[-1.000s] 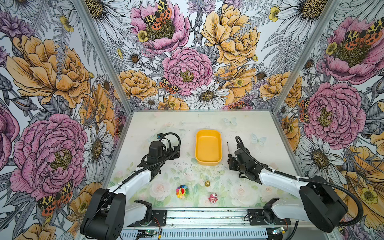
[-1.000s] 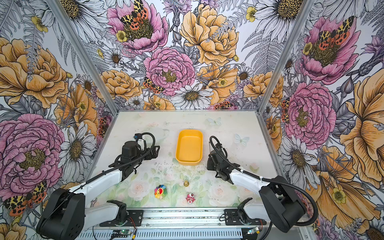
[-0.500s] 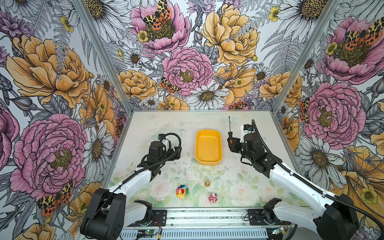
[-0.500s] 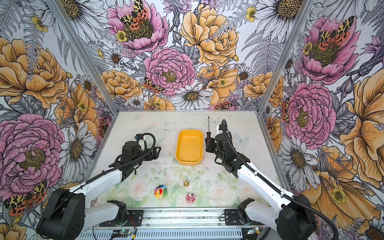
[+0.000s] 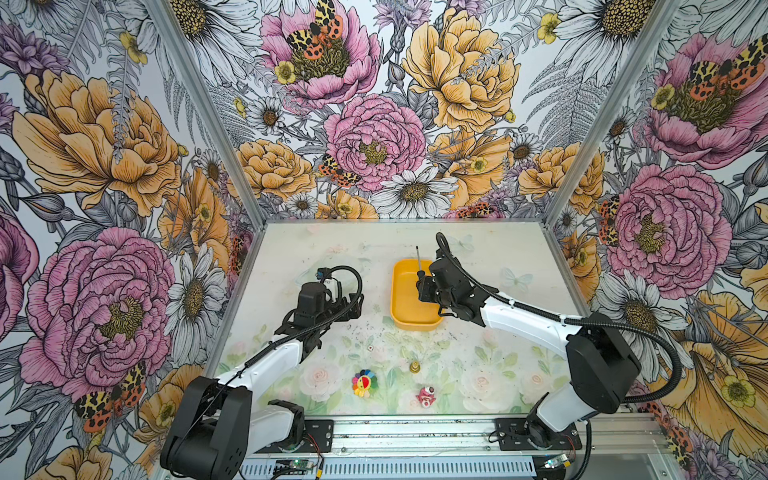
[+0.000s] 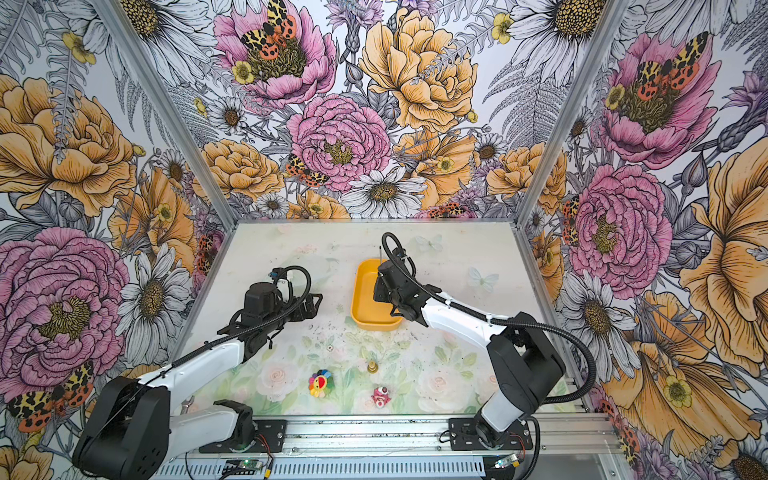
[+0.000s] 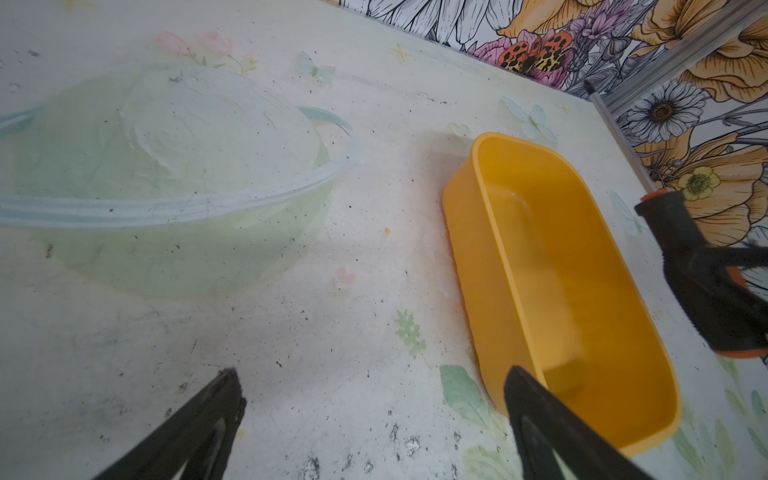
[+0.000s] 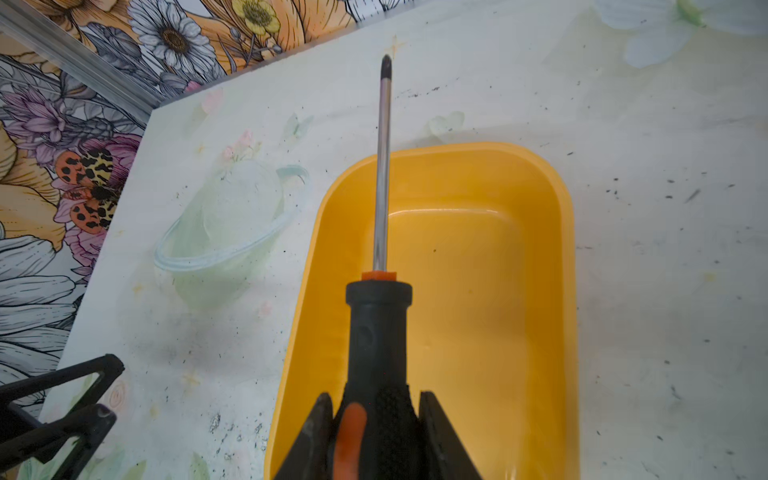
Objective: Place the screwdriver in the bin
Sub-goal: 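Lift the screwdriver with the right gripper and carry it over the yellow bin, then lower the screwdriver into the yellow bin and open the right gripper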
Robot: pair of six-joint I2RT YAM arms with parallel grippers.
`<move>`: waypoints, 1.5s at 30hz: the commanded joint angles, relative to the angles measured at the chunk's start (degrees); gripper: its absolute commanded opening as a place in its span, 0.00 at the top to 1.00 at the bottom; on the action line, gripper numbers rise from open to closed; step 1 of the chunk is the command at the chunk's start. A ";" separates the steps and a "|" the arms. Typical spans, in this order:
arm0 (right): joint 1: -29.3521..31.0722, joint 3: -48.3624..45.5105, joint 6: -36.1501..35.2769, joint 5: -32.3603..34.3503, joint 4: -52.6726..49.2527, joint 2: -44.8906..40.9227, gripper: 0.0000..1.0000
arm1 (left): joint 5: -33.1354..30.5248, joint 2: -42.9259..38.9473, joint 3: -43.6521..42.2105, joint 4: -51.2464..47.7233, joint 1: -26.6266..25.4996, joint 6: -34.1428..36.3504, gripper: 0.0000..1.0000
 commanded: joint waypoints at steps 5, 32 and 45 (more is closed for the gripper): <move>0.85 4.17 3.44 2.08 -2.97 3.92 1.00 | 1.36 -1.10 0.25 -0.32 -0.47 -0.53 0.01; 2.72 8.60 8.21 4.19 -7.54 14.22 1.00 | 1.31 0.71 -0.15 0.93 -1.14 -1.14 0.01; 2.72 10.11 8.84 4.33 -8.77 17.57 0.98 | 1.24 2.22 0.13 0.93 -1.58 -0.84 0.01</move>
